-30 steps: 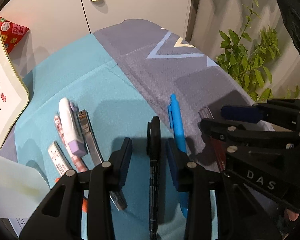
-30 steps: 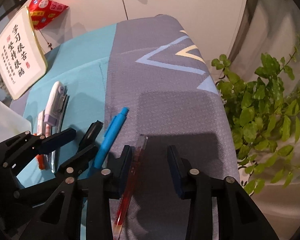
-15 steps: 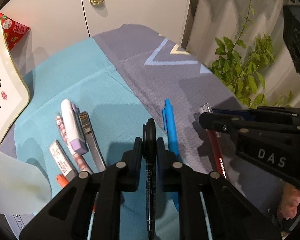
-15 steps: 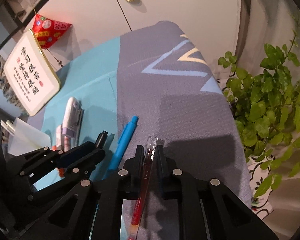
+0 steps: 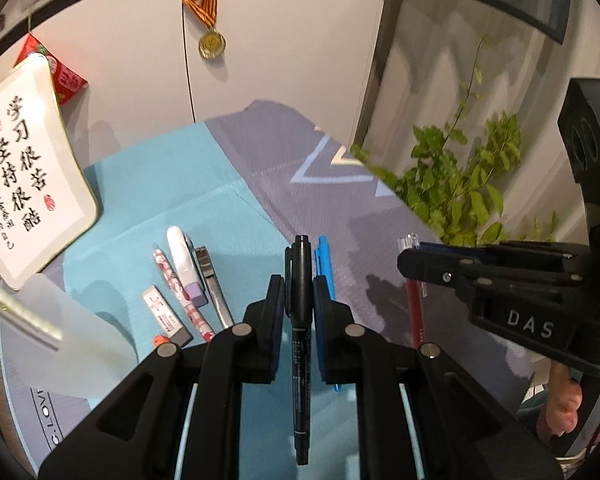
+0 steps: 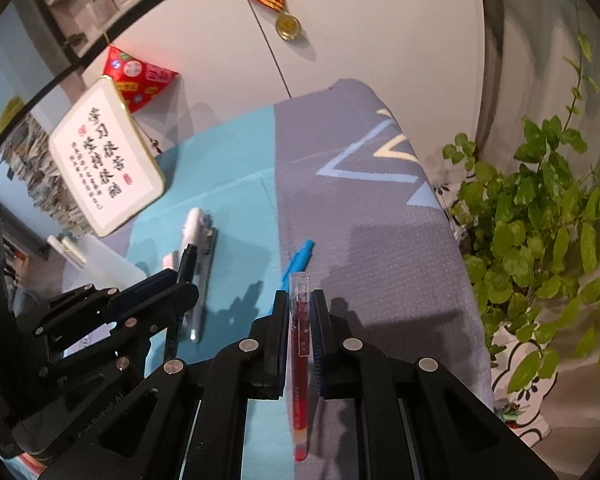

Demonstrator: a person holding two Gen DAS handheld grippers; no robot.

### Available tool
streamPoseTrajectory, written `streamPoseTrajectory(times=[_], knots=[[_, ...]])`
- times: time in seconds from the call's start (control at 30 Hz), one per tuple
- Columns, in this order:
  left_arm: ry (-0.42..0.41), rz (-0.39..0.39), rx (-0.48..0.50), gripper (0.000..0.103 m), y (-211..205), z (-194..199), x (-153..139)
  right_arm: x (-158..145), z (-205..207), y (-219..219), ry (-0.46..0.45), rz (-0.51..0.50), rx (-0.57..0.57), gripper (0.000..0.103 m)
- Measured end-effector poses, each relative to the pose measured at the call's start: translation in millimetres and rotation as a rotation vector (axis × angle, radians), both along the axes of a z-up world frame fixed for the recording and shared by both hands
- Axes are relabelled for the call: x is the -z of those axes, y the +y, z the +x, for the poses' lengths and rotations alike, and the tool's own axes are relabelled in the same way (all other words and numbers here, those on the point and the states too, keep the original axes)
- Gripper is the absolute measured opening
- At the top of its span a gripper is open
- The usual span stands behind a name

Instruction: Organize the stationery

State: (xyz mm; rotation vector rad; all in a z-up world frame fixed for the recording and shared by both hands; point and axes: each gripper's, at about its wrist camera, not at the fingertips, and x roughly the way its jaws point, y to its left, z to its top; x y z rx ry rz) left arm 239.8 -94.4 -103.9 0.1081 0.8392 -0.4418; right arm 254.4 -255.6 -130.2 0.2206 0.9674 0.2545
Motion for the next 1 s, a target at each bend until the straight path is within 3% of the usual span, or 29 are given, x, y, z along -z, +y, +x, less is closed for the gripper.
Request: streamPoseTrajectory(times=[0.33,1.0], knots=[[-0.046,-0.056,-0.025,0.012,13.8,-20.3,-18.4,-28.7,-29.1,10.4,-0.082,-0.011,-0.014,0.012],[-0.117,-0.100,-0.087,0.012,49.7,-50.1,-40.6,-54.6,-58.3,36.6,-0.141,-0.047,-0.054,0.012]])
